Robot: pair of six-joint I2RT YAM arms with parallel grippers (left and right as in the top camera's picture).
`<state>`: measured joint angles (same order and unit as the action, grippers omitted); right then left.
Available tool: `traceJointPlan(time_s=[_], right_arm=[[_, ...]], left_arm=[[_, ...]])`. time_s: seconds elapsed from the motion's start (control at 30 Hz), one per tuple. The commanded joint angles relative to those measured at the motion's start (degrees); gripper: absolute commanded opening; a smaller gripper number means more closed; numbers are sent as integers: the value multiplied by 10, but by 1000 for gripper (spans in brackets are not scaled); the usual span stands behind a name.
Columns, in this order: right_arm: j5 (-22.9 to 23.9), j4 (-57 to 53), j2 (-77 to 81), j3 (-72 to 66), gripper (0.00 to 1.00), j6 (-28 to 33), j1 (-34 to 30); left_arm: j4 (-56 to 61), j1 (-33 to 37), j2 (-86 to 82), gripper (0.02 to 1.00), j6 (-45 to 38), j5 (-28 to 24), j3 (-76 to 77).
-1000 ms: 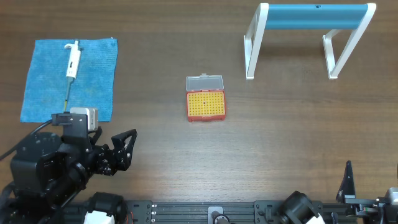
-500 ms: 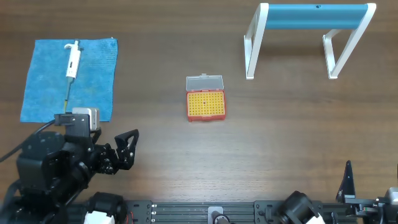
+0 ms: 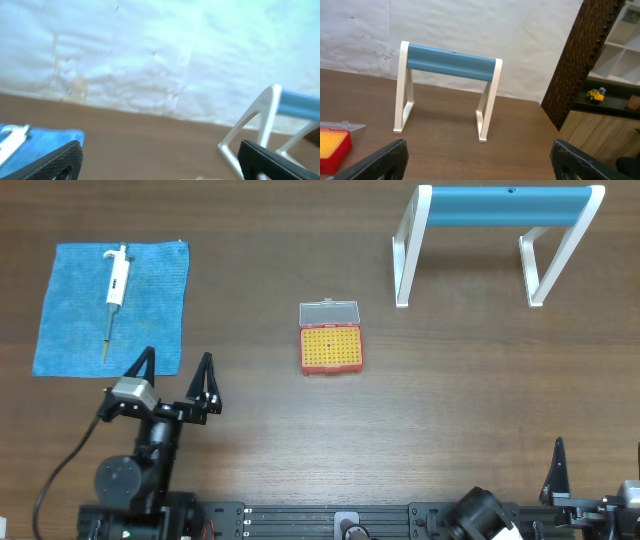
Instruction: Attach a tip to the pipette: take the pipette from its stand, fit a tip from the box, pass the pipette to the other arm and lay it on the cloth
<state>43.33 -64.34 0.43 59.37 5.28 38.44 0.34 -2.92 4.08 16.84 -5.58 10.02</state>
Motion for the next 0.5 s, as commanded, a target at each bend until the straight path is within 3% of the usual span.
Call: traceJointPlan(time_s=[0.03, 0.5], right_arm=[[-1, 1, 3, -1, 919, 6, 4], [-1, 1, 3, -1, 921, 6, 4]], left_arm=[[11, 3, -28, 998, 3, 35, -59], [-49, 3, -30, 996, 3, 37, -97]])
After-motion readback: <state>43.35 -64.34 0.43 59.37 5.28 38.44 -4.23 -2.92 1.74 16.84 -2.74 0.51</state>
